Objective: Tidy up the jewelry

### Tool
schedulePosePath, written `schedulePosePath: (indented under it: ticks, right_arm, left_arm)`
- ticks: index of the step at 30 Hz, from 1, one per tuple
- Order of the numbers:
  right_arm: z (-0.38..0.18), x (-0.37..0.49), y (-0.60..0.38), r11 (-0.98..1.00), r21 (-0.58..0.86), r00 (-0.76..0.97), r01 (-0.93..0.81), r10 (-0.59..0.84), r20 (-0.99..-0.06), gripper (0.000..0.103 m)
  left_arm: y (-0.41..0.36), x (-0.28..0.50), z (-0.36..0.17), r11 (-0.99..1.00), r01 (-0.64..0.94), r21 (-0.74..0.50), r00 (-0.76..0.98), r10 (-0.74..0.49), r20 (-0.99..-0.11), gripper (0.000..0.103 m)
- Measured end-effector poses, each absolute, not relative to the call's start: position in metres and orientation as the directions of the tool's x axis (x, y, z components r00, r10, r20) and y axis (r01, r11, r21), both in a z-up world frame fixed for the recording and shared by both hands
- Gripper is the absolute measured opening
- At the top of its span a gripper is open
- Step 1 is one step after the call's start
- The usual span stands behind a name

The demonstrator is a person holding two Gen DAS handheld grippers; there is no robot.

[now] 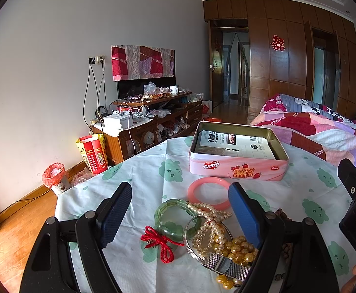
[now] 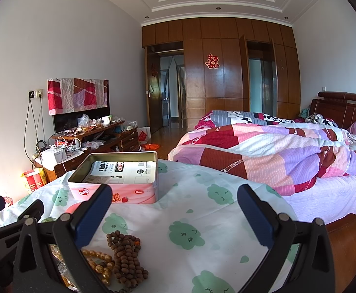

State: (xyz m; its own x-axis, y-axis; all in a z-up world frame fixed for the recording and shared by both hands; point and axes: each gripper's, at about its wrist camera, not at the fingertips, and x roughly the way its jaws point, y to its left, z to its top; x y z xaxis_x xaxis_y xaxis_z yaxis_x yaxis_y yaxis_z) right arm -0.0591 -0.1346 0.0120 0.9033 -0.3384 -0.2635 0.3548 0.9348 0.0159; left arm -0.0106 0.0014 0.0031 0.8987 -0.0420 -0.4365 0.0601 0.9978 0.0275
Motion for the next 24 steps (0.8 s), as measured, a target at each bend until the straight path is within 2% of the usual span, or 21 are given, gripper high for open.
schedulePosePath:
  ticks: [19, 24]
  right_arm:
    - [0.014, -0.056, -0.134, 0.935, 0.017, 0.903, 0.355, -0.338, -0.267, 0.103]
    - [0.007, -0.057, -0.145, 0.926, 0.062, 0.89, 0.373, -0.337, -0.308, 0.103]
  left_arm:
    - [0.003, -0.011, 0.002, 0.998, 0.066, 0.013, 0.899, -0.054, -0.435, 0.081]
    - [0.016, -0.008, -0.002, 0.996, 0.078, -0.034, 0.869, -0.085, -0.488, 0.081]
